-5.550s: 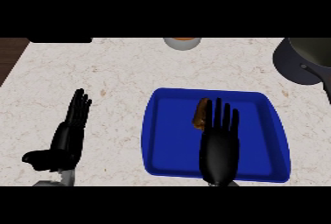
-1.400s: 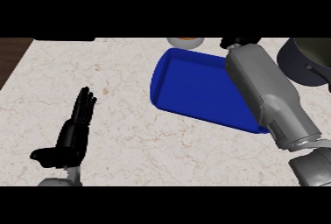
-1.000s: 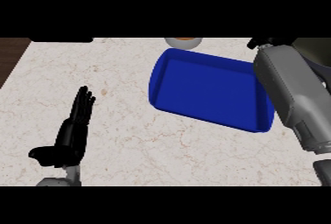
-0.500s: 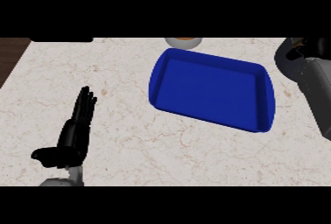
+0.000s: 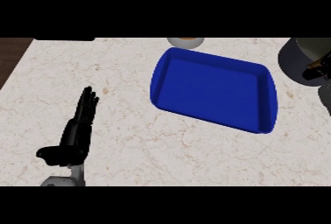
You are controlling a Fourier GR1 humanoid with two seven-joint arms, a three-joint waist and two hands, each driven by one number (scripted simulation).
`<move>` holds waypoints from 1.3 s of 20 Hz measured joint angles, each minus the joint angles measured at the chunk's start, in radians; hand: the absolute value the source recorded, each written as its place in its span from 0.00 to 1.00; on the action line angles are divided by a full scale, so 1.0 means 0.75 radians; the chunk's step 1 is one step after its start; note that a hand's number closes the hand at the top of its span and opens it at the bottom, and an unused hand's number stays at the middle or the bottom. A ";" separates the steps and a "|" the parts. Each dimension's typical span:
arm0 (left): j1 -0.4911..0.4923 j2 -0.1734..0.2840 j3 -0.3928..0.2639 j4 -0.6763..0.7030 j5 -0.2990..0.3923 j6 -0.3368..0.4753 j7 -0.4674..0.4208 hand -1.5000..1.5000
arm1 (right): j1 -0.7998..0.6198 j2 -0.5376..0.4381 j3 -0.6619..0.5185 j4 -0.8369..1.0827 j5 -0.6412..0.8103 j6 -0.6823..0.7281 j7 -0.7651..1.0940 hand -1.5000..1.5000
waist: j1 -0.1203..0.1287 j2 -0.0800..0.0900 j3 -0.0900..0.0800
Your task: Pick the sweet potato from the tray and place it in the pot
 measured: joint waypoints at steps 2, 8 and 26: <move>0.008 0.011 0.006 -0.015 0.006 -0.012 0.008 0.50 | 0.013 -0.016 -0.038 0.034 -0.037 0.005 -0.027 1.00 | 0.006 -0.003 -0.004; 0.012 -0.013 -0.018 -0.037 -0.017 0.007 0.018 0.50 | 0.035 -0.075 -0.127 0.123 -0.119 0.093 -0.011 0.00 | 0.017 -0.013 -0.022; 0.032 -0.017 -0.002 -0.053 -0.015 0.004 0.029 0.50 | 0.215 -0.032 -0.718 -0.122 -0.818 -0.179 -0.833 0.00 | -0.006 0.000 0.003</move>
